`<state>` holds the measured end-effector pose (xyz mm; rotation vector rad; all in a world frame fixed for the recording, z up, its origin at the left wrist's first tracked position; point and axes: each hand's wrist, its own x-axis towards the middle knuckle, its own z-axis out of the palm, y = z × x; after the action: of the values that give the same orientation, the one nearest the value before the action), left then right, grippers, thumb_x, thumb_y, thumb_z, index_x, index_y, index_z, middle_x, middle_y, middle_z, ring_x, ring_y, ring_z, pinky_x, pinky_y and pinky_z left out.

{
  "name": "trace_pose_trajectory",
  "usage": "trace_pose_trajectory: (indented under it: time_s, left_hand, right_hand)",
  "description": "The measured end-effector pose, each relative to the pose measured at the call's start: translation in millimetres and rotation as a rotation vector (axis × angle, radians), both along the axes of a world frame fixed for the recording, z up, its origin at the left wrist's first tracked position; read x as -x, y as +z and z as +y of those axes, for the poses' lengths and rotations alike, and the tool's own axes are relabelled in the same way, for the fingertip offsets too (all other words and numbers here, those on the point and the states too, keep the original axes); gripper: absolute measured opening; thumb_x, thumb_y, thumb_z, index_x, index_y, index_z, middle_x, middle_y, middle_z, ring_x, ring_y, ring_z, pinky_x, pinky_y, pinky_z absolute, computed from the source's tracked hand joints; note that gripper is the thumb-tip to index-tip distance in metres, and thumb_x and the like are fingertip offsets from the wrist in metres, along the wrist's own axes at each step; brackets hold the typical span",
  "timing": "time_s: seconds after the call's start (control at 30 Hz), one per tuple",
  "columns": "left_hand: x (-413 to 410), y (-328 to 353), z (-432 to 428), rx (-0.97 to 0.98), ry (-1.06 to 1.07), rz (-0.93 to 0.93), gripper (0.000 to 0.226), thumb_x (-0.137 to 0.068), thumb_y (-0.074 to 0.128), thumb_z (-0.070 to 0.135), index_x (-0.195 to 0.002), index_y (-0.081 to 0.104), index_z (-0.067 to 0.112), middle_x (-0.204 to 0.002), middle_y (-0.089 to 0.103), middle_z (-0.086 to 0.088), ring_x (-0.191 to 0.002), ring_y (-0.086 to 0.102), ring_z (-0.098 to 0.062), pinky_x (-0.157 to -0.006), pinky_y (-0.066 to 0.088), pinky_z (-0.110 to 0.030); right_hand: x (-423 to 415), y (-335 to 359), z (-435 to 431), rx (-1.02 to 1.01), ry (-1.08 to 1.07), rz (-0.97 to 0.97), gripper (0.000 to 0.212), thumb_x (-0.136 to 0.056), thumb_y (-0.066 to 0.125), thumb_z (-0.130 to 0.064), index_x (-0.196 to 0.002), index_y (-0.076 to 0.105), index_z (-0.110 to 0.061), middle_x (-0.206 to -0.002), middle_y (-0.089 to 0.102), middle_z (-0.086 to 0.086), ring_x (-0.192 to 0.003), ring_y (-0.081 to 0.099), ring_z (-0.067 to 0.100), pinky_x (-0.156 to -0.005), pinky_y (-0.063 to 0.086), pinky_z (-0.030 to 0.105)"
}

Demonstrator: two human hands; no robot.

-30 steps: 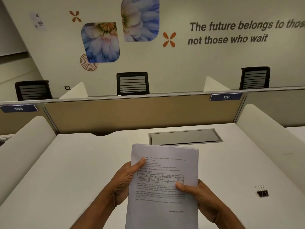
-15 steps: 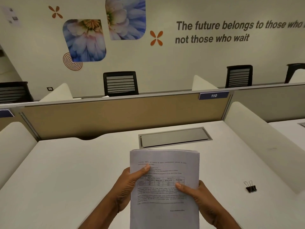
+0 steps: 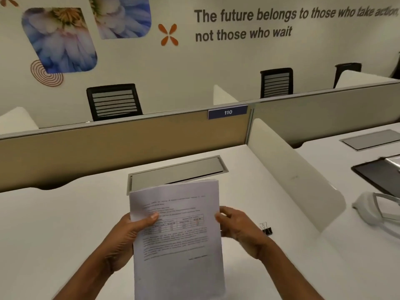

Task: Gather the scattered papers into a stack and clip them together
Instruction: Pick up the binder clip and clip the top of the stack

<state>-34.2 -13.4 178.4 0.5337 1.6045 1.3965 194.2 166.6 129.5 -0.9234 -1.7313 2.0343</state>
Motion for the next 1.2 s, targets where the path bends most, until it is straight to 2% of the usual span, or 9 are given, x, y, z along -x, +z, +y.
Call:
trace_pose_trajectory:
  time_s: [0.07, 0.13, 0.23, 0.43, 0.6, 0.77, 0.93, 1.07, 1.2]
  left_hand:
    - [-1, 2, 7, 0.012, 0.017, 0.021, 0.028, -0.085, 0.067, 0.021, -0.112, 0.072, 0.013, -0.104, 0.079, -0.016, -0.089, 0.077, -0.033, -0.077, 0.062, -0.050]
    - [0, 3, 7, 0.017, 0.038, 0.037, 0.033, -0.082, 0.070, 0.025, -0.113, 0.072, 0.014, -0.105, 0.079, -0.017, -0.096, 0.074, -0.039, -0.080, 0.062, -0.055]
    - [-1, 6, 4, 0.012, 0.059, 0.052, 0.063, -0.056, 0.091, 0.050, -0.108, 0.074, 0.018, -0.103, 0.078, -0.017, -0.087, 0.076, -0.038, -0.070, 0.064, -0.052]
    - [-4, 6, -1, 0.067, 0.070, 0.083, 0.104, -0.018, 0.097, 0.061, -0.111, 0.072, 0.020, -0.096, 0.079, -0.013, -0.078, 0.078, -0.030, -0.059, 0.064, -0.044]
    - [-2, 10, -3, 0.087, 0.067, 0.092, 0.098, -0.025, 0.097, 0.061, -0.111, 0.073, 0.021, -0.099, 0.079, -0.013, -0.082, 0.078, -0.032, -0.062, 0.064, -0.045]
    - [10, 10, -9, 0.085, 0.104, 0.052, 0.039, -0.076, 0.083, 0.026, -0.113, 0.074, 0.019, -0.108, 0.077, -0.018, -0.088, 0.077, -0.034, -0.071, 0.065, -0.050]
    - [15, 9, -14, 0.118, 0.117, 0.037, 0.042, -0.084, 0.069, 0.024, -0.126, 0.067, 0.015, -0.112, 0.077, -0.016, -0.100, 0.074, -0.037, -0.078, 0.063, -0.049]
    - [20, 11, -18, 0.135, 0.101, 0.032, 0.039, -0.088, 0.069, 0.023, -0.126, 0.067, 0.014, -0.114, 0.077, -0.016, -0.104, 0.073, -0.038, -0.081, 0.063, -0.049]
    - [23, 14, -26, 0.142, 0.111, 0.020, 0.041, -0.087, 0.070, 0.024, -0.127, 0.068, 0.014, -0.116, 0.077, -0.016, -0.108, 0.072, -0.040, -0.085, 0.062, -0.051]
  right_hand:
    - [-36, -13, 42, -0.123, -0.197, -0.058, 0.066, -0.073, 0.076, -0.062, -0.120, 0.070, -0.016, -0.106, 0.080, 0.006, -0.101, 0.076, 0.023, -0.088, 0.057, 0.034]
    - [-74, -37, 78, -0.299, -0.362, -0.208, 0.048, -0.075, 0.082, -0.051, -0.110, 0.074, -0.019, -0.102, 0.079, 0.001, -0.097, 0.074, 0.018, -0.081, 0.052, 0.024]
    - [-108, -81, 110, -0.391, -0.300, -0.403, 0.024, -0.085, 0.080, -0.033, -0.107, 0.075, -0.024, -0.111, 0.073, -0.009, -0.102, 0.068, 0.013, -0.077, 0.048, 0.019]
    - [-110, -133, 121, -0.420, -0.155, -0.553, 0.014, -0.087, 0.077, -0.026, -0.100, 0.074, -0.030, -0.103, 0.072, -0.006, -0.095, 0.069, 0.015, -0.085, 0.053, 0.030]
    - [-101, -138, 129, -0.442, -0.212, -0.551, 0.006, -0.087, 0.077, -0.015, -0.084, 0.075, -0.019, -0.089, 0.075, 0.004, -0.083, 0.071, 0.022, -0.070, 0.050, 0.025]
    - [-110, -138, 129, -0.431, -0.236, -0.508, 0.007, -0.090, 0.076, -0.015, -0.083, 0.075, -0.015, -0.092, 0.075, 0.001, -0.090, 0.069, 0.019, -0.070, 0.047, 0.022]
    - [-100, -129, 124, -0.343, -0.271, -0.463, 0.005, -0.091, 0.074, -0.017, -0.093, 0.075, -0.012, -0.097, 0.073, 0.004, -0.096, 0.062, 0.025, -0.084, 0.041, 0.033]
    - [-92, -112, 115, -0.240, -0.251, -0.383, 0.019, -0.092, 0.073, -0.017, -0.074, 0.080, -0.019, -0.088, 0.075, 0.013, -0.082, 0.064, 0.027, -0.079, 0.046, 0.039]
    - [-72, -81, 93, 0.064, -0.269, -0.163, 0.015, -0.093, 0.068, -0.014, -0.091, 0.082, -0.009, -0.106, 0.079, 0.014, -0.104, 0.069, 0.029, -0.095, 0.048, 0.043]
